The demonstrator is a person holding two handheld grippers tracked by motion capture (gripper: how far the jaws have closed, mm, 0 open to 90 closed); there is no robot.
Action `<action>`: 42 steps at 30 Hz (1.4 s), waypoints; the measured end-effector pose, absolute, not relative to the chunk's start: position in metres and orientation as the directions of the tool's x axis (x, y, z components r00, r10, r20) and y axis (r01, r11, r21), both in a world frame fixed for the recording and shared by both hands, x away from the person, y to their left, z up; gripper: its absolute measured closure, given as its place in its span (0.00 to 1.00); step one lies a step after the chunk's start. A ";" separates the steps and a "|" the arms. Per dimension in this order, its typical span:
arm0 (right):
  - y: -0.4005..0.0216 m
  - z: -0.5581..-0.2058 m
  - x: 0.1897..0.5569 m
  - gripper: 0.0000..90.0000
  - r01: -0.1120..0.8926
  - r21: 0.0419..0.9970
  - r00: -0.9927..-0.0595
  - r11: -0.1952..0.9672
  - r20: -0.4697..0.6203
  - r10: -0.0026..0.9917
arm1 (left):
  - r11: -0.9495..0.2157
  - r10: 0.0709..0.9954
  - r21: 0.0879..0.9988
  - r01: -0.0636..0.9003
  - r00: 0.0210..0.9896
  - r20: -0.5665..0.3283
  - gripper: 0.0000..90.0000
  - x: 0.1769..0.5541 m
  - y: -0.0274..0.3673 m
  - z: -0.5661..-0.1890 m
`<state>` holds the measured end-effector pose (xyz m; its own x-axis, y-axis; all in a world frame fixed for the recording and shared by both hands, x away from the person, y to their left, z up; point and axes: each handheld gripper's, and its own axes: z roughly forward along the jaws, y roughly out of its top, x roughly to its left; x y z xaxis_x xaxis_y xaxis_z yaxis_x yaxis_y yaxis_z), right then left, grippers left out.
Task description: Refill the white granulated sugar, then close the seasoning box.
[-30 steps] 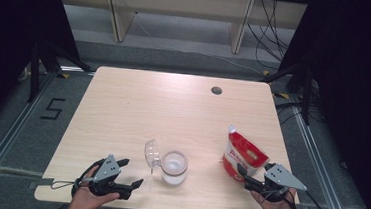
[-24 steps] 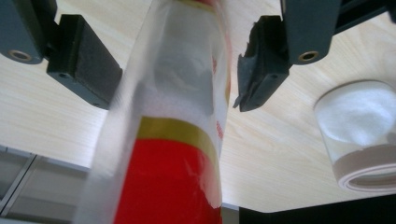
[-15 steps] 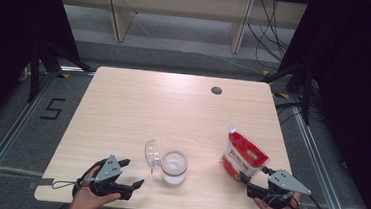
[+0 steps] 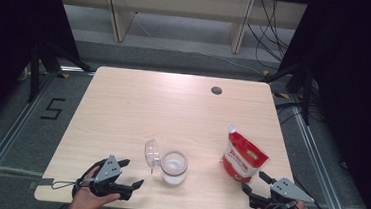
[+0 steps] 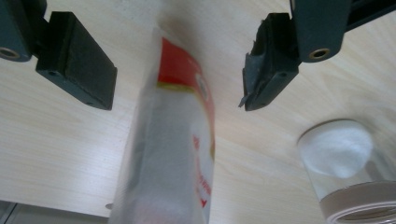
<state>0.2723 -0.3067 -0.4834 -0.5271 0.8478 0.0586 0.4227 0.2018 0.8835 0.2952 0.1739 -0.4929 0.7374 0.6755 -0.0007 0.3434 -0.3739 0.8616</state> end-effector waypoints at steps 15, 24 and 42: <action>-0.302 -0.485 0.274 0.29 0.417 0.867 -0.570 0.272 0.017 0.821 | -0.338 0.670 0.872 0.354 0.741 -0.040 0.51 0.291 0.178 -0.489; -0.301 -0.485 0.273 0.29 0.426 0.859 -0.564 0.286 0.005 0.826 | -0.324 0.666 0.889 0.325 0.745 -0.030 0.89 0.287 0.177 -0.482; -0.302 -0.484 0.271 0.31 0.429 0.856 -0.560 0.290 0.000 0.829 | -0.358 0.639 0.893 0.272 0.769 0.022 0.99 0.291 0.162 -0.458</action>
<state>0.2707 -0.3019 -0.4844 -0.5597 0.8287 0.0000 0.4289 0.2896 0.8557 0.2913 0.1618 -0.4577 0.7688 0.6391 0.0215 0.2724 -0.3577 0.8932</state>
